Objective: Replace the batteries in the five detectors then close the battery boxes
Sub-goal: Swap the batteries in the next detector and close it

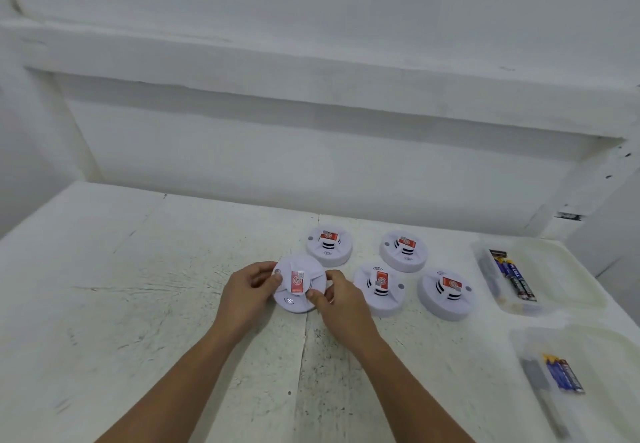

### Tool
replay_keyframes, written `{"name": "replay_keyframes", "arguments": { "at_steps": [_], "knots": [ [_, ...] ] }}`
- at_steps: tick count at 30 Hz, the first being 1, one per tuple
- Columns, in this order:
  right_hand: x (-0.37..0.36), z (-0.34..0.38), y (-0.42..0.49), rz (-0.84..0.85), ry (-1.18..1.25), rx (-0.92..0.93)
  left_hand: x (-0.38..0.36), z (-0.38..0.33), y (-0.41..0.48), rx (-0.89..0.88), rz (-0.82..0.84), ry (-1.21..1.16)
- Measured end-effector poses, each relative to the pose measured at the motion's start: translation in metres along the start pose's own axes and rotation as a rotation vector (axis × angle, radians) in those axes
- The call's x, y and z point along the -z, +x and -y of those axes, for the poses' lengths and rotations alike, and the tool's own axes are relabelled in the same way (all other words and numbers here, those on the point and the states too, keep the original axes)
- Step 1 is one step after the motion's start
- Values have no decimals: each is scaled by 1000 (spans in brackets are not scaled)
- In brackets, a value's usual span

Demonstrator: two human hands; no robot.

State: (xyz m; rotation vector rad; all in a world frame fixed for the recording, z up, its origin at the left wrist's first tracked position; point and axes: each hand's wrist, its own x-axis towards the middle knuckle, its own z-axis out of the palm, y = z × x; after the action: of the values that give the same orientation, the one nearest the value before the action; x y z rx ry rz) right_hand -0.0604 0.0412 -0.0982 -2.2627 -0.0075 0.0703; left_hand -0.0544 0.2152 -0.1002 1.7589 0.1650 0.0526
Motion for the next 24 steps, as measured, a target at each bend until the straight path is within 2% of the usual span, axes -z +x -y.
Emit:
{"name": "replay_keyframes", "arguments": {
  "at_steps": [7,13,17,20,24],
  "knots": [
    [-2,6,14,79,-129,-85,1,-1,20,-4,41,282],
    [8,16,22,189,-56,-232,8,-3,35,80,109,360],
    [21,25,35,246,-118,-344,5,-17,53,73,103,408],
    [37,39,49,173,-191,-310,-9,-26,72,39,137,501],
    [50,41,83,-37,-297,-201,-35,-34,91,83,196,555]
  ]
}}
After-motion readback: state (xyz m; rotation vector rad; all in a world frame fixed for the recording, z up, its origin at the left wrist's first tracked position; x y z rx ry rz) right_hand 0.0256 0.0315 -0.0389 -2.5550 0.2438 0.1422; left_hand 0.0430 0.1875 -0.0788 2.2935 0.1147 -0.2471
